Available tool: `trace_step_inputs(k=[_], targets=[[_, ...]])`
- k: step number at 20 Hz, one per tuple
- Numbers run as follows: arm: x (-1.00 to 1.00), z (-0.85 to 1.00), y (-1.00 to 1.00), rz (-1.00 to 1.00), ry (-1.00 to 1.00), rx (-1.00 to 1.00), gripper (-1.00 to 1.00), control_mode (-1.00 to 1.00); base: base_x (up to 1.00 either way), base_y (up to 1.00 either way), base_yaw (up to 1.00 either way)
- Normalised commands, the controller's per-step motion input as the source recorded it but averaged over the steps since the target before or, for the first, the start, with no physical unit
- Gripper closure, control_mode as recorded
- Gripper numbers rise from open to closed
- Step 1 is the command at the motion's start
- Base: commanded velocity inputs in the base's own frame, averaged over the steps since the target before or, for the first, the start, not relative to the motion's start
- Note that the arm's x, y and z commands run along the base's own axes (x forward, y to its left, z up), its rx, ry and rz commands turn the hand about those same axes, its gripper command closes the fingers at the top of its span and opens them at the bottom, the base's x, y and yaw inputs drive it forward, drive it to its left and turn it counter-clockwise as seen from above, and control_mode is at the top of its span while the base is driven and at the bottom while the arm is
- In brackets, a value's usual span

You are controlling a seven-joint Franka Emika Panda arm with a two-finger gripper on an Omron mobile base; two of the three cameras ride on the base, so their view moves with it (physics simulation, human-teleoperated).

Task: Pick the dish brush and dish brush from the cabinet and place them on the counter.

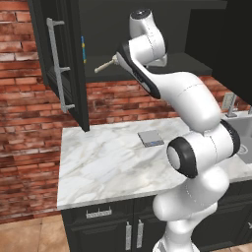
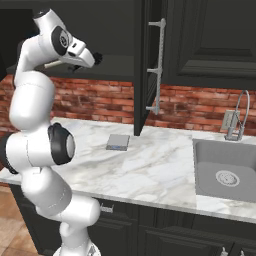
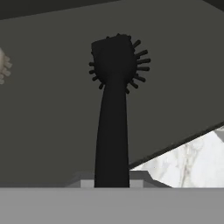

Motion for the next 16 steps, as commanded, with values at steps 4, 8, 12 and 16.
trace_step_inputs(k=[4,8,12,16], targets=[[-0.28,0.00,0.00,0.00,0.00,0.00,1.00,-1.00,0.00,0.00,0.00],[-0.32,0.00,0.00,0.00,0.00,0.00,1.00,-1.00,0.00,0.00,0.00],[-0.31,-0.01,0.00,-0.01,0.00,0.00,1.00,-1.00,0.00,0.00,0.00],[-0.31,-0.02,0.00,-0.01,0.00,0.00,1.00,-1.00,0.00,0.00,0.00]])
